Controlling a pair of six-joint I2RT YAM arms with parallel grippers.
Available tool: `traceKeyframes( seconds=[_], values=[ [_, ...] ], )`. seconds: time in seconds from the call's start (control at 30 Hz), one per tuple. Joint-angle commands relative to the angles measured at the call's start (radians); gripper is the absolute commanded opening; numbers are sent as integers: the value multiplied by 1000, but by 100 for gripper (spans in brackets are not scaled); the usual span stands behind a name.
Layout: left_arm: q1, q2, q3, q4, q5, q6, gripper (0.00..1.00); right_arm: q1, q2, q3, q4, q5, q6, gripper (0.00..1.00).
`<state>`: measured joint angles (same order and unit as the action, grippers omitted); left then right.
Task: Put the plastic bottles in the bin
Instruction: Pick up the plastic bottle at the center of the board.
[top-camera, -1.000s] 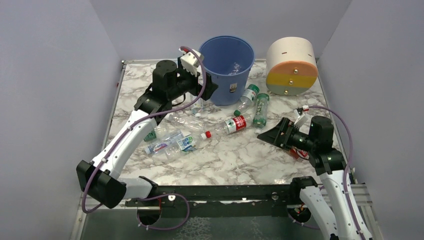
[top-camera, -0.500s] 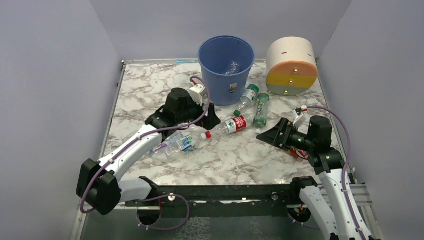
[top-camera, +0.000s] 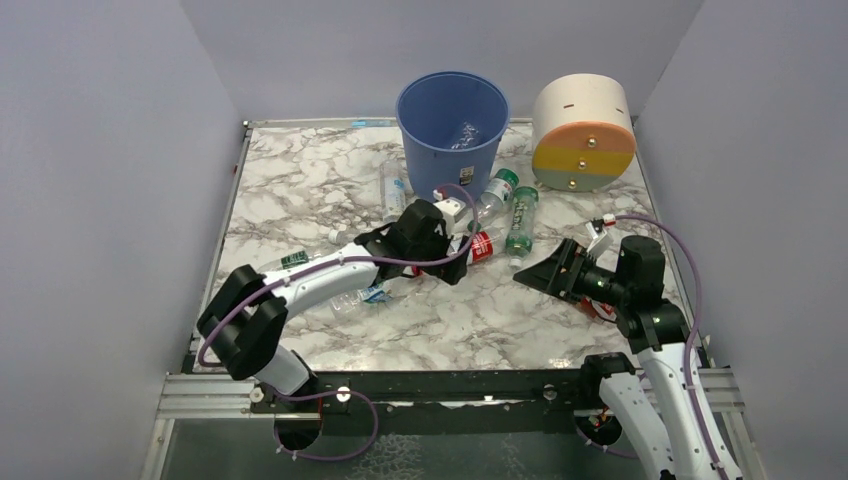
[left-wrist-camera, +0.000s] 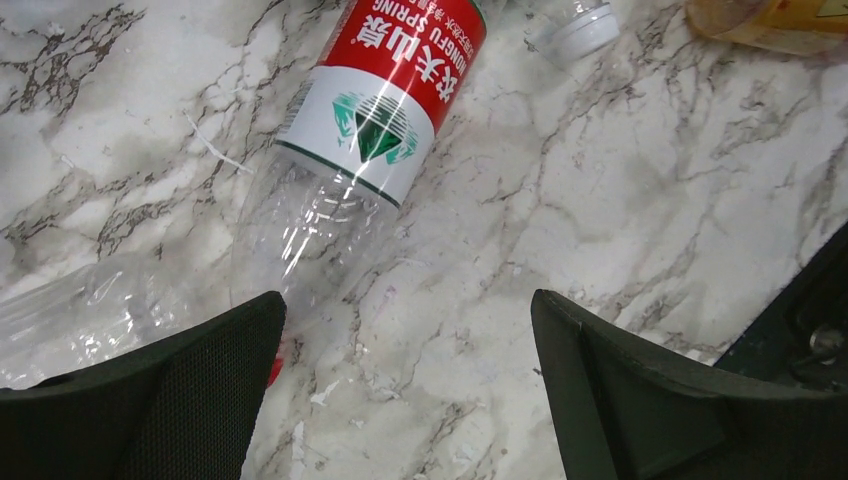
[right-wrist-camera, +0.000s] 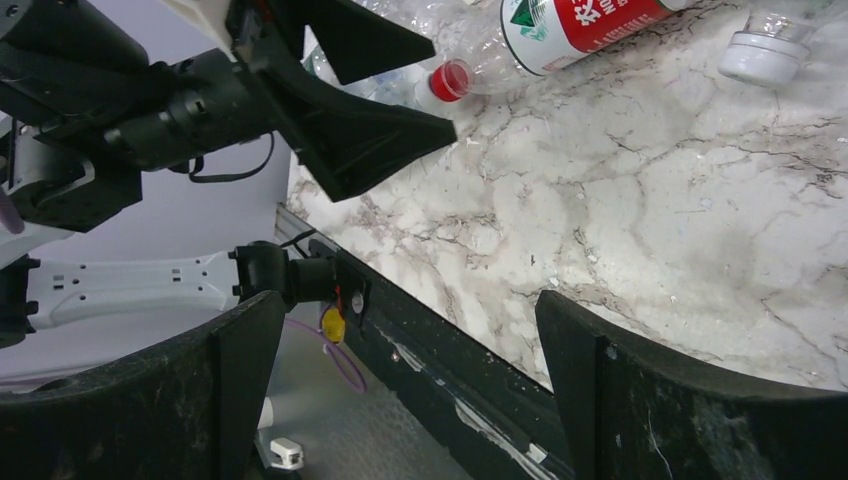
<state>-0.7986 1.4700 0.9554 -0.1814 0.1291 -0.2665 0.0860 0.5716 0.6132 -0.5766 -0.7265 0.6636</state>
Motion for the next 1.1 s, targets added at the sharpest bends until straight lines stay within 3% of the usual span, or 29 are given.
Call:
traceKeyframes(
  seconds=[0.0,0.33,1.07],
  values=[
    [-41,88,67,3,-166,30,99,1,-19,-11,2,-24,6,100],
    [-73,195,106,14,-297,64,99,1,-8,-11,4,-25,-1,100],
    [-124,329,217,9,-405,142,99,1,28,-29,27,-27,-8,100]
  ],
)
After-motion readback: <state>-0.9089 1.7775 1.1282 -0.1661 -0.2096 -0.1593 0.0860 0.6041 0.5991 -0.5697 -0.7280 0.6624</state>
